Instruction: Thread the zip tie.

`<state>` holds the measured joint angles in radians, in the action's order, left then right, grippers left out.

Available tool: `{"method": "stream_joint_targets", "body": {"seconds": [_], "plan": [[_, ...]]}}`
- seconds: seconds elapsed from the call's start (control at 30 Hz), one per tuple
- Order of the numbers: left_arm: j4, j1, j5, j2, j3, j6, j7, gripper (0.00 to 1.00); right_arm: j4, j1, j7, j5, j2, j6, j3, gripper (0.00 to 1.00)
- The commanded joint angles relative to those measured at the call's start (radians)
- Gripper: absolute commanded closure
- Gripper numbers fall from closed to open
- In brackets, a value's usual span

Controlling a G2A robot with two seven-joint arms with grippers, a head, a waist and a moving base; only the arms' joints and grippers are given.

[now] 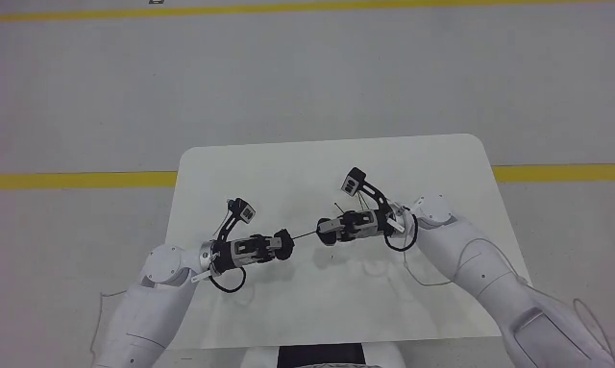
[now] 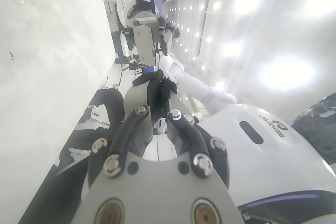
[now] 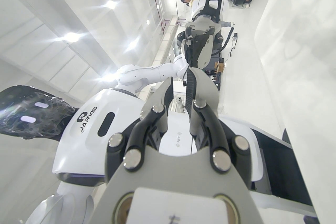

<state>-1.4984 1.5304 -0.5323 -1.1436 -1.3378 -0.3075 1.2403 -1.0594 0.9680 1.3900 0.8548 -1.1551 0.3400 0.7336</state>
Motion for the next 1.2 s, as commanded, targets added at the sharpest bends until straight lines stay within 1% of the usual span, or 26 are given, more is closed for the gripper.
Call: {"method": "stream_joint_targets", "body": {"seconds": [0.0, 0.17, 0.33, 0.7, 0.93, 1.07, 1.17], "plan": [[0.0, 0.0, 0.0, 0.0, 0.0, 0.0, 0.0, 1.0, 0.003, -0.001, 0.0, -0.001, -0.001, 0.0, -0.001, 0.88], [0.0, 0.0, 0.0, 0.0, 0.0, 0.0, 0.0, 1.0, 0.012, -0.004, 0.0, -0.002, -0.005, 0.0, -0.003, 0.89], [0.0, 0.0, 0.0, 0.0, 0.0, 0.0, 0.0, 1.0, 0.02, -0.008, 0.0, -0.002, -0.009, 0.0, -0.004, 0.87], [0.0, 0.0, 0.0, 0.0, 0.0, 0.0, 0.0, 1.0, 0.031, -0.015, 0.0, -0.003, -0.015, 0.0, -0.012, 0.89], [0.0, 0.0, 0.0, 0.0, 0.0, 0.0, 0.0, 1.0, 0.042, -0.019, 0.0, -0.001, -0.02, 0.0, -0.016, 0.94], [0.0, 0.0, 0.0, 0.0, 0.0, 0.0, 0.0, 1.0, 0.046, -0.02, 0.0, 0.0, -0.022, 0.0, -0.017, 1.0], [0.0, 0.0, 0.0, 0.0, 0.0, 0.0, 0.0, 1.0, 0.049, -0.02, 0.0, -0.002, -0.023, 0.0, -0.017, 1.0]]}}
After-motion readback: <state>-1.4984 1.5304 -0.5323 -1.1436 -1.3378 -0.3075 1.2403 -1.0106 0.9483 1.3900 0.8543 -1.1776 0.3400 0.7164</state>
